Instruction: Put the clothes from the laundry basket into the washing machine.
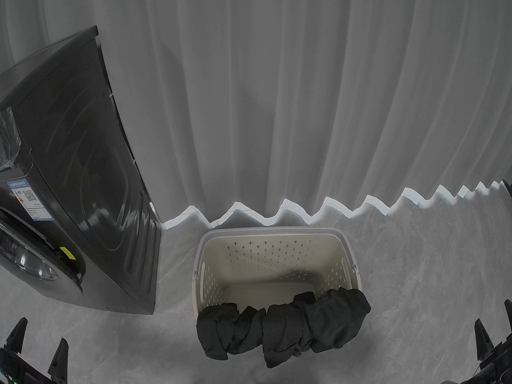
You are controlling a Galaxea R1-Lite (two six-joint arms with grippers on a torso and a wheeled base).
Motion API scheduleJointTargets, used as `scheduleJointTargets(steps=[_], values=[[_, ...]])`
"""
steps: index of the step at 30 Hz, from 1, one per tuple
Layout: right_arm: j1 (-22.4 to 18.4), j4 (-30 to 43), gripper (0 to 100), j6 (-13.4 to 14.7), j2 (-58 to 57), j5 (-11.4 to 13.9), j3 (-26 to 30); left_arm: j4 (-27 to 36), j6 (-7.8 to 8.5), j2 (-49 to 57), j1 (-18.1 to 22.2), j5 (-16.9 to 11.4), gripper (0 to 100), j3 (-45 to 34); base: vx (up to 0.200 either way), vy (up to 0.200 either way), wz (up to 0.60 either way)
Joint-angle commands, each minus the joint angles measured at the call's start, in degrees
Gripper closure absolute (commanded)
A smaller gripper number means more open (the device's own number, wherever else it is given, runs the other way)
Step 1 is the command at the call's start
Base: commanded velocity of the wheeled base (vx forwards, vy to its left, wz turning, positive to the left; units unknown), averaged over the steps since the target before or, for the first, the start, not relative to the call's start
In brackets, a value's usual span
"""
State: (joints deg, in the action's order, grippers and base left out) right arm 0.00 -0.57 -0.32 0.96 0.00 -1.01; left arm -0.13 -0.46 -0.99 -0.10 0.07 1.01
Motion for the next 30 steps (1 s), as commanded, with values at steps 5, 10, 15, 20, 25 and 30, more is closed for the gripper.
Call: scheduleJointTargets(steps=[5, 10, 15, 20, 25, 30], values=[[0.0, -0.04, 0, -0.03, -0.96, 0.09, 1.01, 0.05, 0.02, 0.9, 0.01, 0.01, 0, -0.92, 0.0, -0.04, 0.0], [0.0, -0.04, 0, -0.03, -0.96, 0.09, 1.01, 0.05, 0.02, 0.99, 0.01, 0.01, 0, -0.92, 0.0, -0.08, 0.0], [0.0, -0.04, 0, -0.03, -0.96, 0.09, 1.01, 0.05, 0.11, 0.99, 0.01, 0.01, 0, -0.92, 0.0, 0.0, 0.0], [0.0, -0.04, 0, -0.03, -0.96, 0.09, 1.01, 0.05, 0.11, 0.9, 0.01, -0.07, 0, -0.92, 0.0, 0.0, 0.0], [0.0, -0.04, 0, -0.03, -0.96, 0.0, 1.01, 0.05, -0.06, 0.99, 0.01, 0.01, 0, -0.92, 0.12, 0.0, 0.0], [0.0, -0.04, 0, -0.03, -0.96, 0.09, 1.01, -0.04, -0.15, 0.99, 0.01, 0.1, 0, -0.92, 0.2, 0.0, 0.0]])
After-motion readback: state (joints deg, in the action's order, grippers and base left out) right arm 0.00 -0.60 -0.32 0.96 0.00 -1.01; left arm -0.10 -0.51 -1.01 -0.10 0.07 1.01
